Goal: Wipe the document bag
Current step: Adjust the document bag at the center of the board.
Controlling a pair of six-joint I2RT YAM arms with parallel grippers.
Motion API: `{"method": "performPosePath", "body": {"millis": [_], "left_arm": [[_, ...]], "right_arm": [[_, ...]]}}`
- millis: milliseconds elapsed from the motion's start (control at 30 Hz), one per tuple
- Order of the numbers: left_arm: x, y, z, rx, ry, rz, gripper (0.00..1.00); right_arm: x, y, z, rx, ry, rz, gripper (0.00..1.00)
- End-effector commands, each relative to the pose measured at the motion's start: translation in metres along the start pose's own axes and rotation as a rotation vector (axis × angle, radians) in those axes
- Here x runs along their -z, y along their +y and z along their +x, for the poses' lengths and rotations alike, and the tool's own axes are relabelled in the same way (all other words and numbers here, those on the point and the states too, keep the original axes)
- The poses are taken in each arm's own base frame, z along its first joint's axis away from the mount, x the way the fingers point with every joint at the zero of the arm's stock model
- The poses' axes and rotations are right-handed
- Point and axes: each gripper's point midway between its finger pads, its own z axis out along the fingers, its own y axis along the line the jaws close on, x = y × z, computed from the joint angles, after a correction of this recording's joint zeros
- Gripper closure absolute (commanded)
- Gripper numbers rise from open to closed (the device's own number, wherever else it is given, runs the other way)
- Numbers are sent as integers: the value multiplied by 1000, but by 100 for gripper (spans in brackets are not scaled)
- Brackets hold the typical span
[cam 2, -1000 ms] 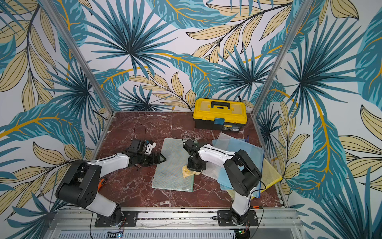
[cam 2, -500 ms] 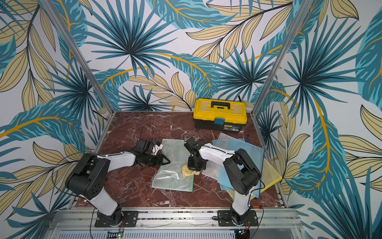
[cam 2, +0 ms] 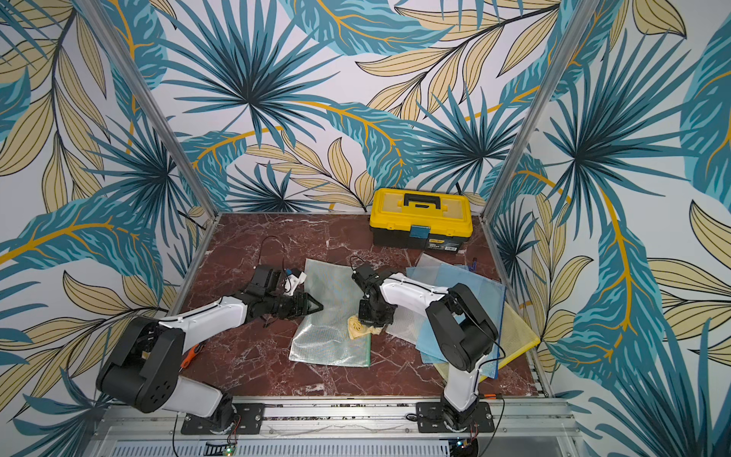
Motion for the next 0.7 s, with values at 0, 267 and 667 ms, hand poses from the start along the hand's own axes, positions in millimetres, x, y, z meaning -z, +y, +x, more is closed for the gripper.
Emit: {"method": "performPosePath", "body": {"millis": [0,267,667], "left_arm": [[4,-1,8,33,10,18,42],[27,-13,8,41,-56,52,40],[25,-24,14,32,-40,72,67]], "right_arm": [[-35,-10,14,9,80,40,100],[-37,-13,17,13,88,50,100],[-35,-13,17,19,87,51,100]]}}
